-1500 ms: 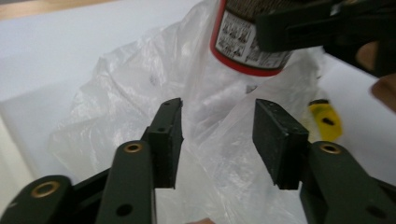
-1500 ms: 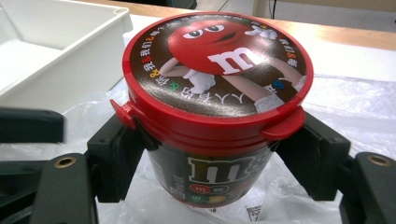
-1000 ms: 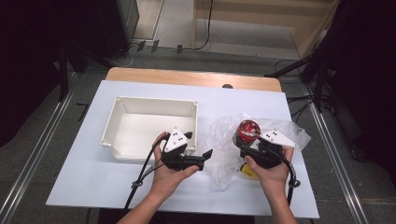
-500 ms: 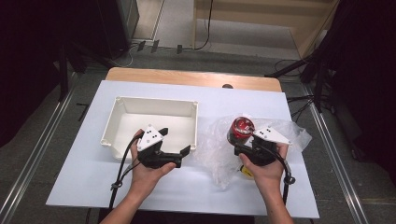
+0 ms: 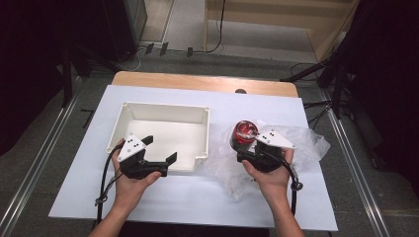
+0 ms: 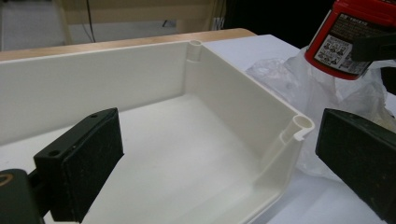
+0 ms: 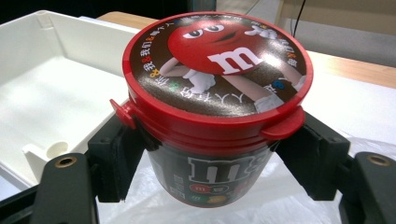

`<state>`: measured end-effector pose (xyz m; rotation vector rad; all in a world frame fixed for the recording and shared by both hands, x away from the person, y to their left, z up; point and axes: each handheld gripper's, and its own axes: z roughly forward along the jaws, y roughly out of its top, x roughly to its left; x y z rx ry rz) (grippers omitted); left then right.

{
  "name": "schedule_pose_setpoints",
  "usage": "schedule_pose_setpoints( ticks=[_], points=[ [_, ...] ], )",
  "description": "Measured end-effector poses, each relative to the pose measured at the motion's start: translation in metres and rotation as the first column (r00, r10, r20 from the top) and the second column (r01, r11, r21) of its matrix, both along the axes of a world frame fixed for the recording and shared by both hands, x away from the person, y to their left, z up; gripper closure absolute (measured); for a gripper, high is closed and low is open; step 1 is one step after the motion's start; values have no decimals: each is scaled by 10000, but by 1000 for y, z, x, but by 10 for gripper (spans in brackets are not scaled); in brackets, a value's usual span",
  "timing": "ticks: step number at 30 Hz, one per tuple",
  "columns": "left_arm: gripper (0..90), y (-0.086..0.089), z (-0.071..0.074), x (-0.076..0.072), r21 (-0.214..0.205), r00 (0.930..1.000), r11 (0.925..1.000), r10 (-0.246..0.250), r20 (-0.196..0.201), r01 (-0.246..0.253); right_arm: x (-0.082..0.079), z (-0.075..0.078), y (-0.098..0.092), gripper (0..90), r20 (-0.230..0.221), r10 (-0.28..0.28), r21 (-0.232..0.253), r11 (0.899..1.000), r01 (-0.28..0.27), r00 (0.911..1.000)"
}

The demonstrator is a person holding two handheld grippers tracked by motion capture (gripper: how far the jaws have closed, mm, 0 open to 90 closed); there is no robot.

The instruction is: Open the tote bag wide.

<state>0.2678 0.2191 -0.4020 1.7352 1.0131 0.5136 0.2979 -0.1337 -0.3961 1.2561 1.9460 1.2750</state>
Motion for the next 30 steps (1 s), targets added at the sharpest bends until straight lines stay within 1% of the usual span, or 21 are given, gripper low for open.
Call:
schedule_pose_setpoints(
  ticks=[3,5,7,14,18,24,30],
  points=[
    [14,11,0,-2,10,9999,9999,148,28,-148,1,1,5,264,32,57,-11,10000,-57,10000],
    [17,18,1,-5,-63,9993,9994,353,145,-352,2,3,8,265,28,41,10,10000,-41,10000],
    [17,25,0,-7,-26,9988,9989,459,181,-459,2,3,11,265,34,101,42,9999,-101,9999],
    [17,44,-2,-12,46,9971,9972,742,155,-743,3,6,22,265,56,259,13,9997,-259,9996],
    [17,54,-3,-15,-2,9957,9959,905,173,-905,3,7,29,265,70,342,8,9994,-342,9994],
    [17,68,-3,-20,106,9938,9939,1093,203,-1096,4,9,37,265,124,472,9,9989,-472,9988],
    [17,81,-4,-23,84,9908,9909,1341,192,-1343,5,12,45,265,173,576,1,9983,-576,9982]
  ],
)
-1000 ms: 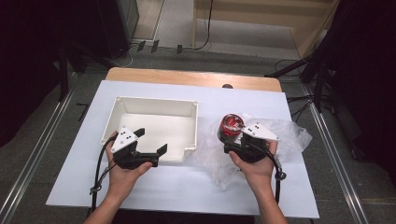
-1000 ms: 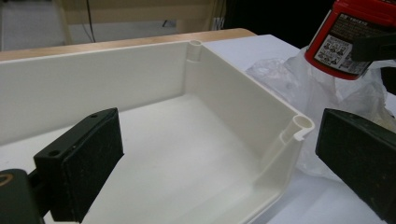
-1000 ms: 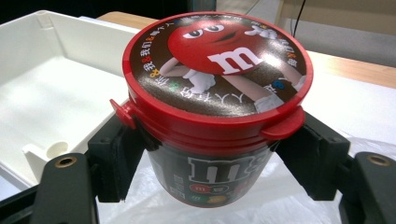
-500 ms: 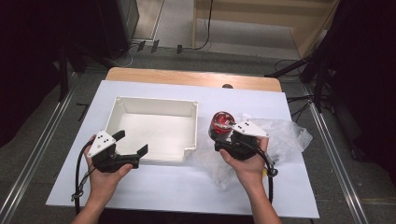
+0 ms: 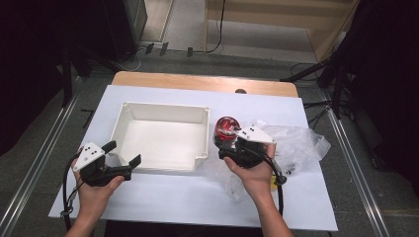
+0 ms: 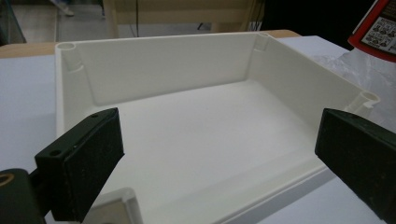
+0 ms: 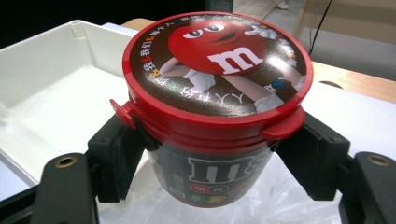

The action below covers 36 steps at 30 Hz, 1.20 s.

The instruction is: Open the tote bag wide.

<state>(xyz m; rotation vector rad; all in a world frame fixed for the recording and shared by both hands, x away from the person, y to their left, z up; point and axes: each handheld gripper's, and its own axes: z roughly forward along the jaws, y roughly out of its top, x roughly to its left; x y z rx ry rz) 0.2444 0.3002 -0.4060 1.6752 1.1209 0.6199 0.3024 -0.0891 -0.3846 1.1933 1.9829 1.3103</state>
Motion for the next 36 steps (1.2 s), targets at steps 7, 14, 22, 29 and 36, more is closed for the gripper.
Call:
schedule_pose_setpoints(
  ticks=[7,14,22,29,36],
  points=[
    [18,11,0,-4,14,9998,9998,185,35,-185,1,3,8,265,33,145,-87,9999,-144,9999],
    [17,26,0,-10,31,9992,9992,390,49,-391,2,6,18,265,67,286,-133,9995,-285,9996],
    [18,40,0,-15,27,9982,9982,593,95,-593,2,7,33,265,63,512,-99,9986,-511,9987],
    [18,47,-2,-17,-64,9971,9971,756,61,-755,3,5,44,265,-13,693,-76,9976,-693,9976],
    [18,49,-2,-18,-141,9967,9967,806,49,-806,3,3,53,265,-43,850,-17,9964,-850,9964]
  ],
)
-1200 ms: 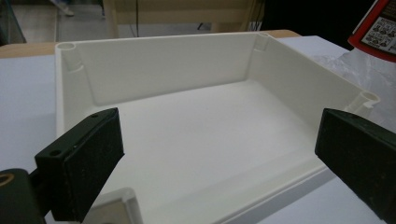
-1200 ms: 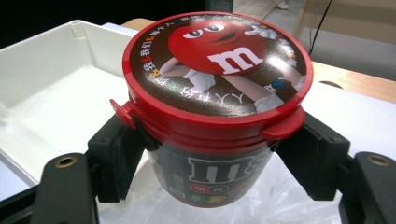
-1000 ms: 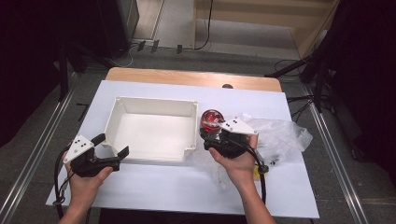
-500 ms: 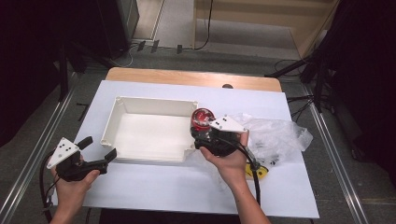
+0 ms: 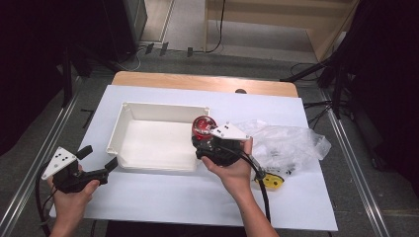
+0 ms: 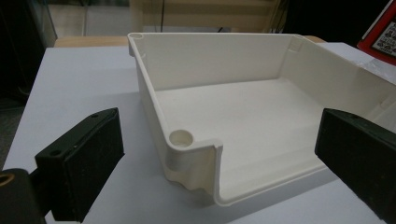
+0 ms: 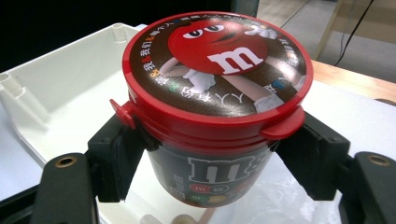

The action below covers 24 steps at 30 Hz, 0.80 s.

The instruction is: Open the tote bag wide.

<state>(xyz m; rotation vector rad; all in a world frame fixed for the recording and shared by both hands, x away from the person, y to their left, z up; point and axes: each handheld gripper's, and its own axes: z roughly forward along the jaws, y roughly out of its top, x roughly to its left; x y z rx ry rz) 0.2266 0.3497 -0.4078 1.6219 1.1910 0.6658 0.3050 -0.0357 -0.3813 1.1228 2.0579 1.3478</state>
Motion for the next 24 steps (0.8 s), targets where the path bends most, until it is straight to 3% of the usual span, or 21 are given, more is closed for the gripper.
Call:
schedule_pose_setpoints(
  ticks=[24],
  points=[
    [18,0,-2,1,10,10000,10000,3,-44,-3,-7,-12,39,265,-195,590,-88,9982,-592,9981]
  ],
)
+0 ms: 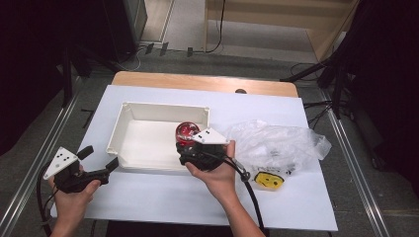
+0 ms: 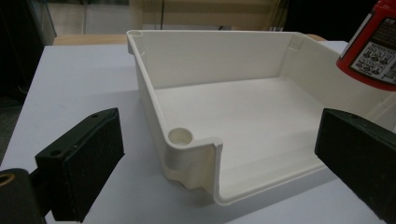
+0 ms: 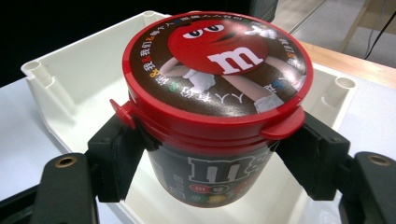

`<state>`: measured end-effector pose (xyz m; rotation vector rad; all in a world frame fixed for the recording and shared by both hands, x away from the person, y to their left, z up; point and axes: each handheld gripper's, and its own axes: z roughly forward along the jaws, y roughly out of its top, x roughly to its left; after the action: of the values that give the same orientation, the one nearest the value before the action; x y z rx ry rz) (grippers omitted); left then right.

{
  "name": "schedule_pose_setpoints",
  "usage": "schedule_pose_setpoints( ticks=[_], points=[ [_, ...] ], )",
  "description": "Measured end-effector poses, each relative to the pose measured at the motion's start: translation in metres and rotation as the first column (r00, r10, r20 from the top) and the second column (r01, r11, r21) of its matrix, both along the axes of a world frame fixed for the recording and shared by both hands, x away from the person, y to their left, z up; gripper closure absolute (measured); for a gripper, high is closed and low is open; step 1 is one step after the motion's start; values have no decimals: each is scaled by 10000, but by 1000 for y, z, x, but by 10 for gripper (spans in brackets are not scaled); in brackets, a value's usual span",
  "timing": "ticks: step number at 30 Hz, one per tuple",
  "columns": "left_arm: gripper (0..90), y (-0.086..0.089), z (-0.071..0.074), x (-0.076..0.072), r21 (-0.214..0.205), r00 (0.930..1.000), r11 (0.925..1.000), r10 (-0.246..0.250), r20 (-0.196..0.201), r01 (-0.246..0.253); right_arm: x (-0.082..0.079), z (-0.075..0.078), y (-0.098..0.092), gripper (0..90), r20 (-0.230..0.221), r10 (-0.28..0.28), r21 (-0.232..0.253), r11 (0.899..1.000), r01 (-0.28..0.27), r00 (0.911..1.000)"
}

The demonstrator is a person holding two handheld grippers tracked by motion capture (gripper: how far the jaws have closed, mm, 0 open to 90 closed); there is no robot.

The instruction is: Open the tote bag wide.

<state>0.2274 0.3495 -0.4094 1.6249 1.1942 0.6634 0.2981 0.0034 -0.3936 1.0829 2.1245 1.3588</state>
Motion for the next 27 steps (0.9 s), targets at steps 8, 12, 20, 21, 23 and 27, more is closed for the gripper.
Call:
schedule_pose_setpoints(
  ticks=[8,12,20,21,23,27],
  points=[
    [19,2,0,0,-47,10000,10000,74,-13,-74,-4,-6,14,265,-98,205,-90,9997,-206,9997],
    [19,2,0,0,-65,10000,10000,52,-29,-52,-5,-9,22,265,-167,297,-100,9995,-298,9994],
    [19,3,0,1,-149,9999,9998,114,-4,-114,-8,-15,33,265,-288,382,-74,9992,-384,9989],
    [19,3,0,1,-156,9999,9998,113,-14,-113,-7,-15,33,265,-301,381,-66,9992,-383,9988],
    [19,3,0,1,-173,9999,9998,122,-31,-123,-8,-16,35,265,-340,362,-63,9993,-364,9988],
    [19,4,1,1,-173,9999,9998,137,-34,-137,-9,-19,40,265,-327,357,-158,9992,-362,9988]
  ],
)
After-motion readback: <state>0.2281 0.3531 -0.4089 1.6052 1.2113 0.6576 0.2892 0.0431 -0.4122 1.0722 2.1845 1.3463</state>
